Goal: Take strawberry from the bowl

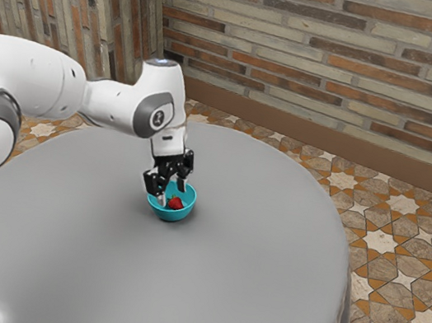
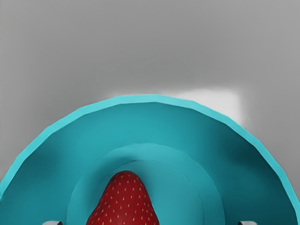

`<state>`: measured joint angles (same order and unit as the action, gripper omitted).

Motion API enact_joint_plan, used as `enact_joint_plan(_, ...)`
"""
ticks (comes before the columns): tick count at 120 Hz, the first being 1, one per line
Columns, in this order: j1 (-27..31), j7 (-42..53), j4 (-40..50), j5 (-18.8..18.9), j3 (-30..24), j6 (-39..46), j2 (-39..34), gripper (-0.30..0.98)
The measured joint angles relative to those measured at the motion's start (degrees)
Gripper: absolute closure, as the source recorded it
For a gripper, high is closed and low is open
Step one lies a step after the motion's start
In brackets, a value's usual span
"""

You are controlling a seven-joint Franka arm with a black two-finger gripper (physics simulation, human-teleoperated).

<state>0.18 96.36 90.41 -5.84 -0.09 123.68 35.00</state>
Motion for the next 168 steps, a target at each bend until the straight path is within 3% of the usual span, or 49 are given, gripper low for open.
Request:
enact_joint_plan(98, 0.1, 0.6, -1.0, -0.2, 0.0, 2.9, 3.3, 0.3)
enact_joint_plan(145, 0.0, 1.0, -0.9, -0.1, 0.0, 3.8, 3.4, 0.52)
enact_joint_plan(168, -0.2, 0.9, -0.4, -0.1, 0.0, 4.2, 1.5, 0.53)
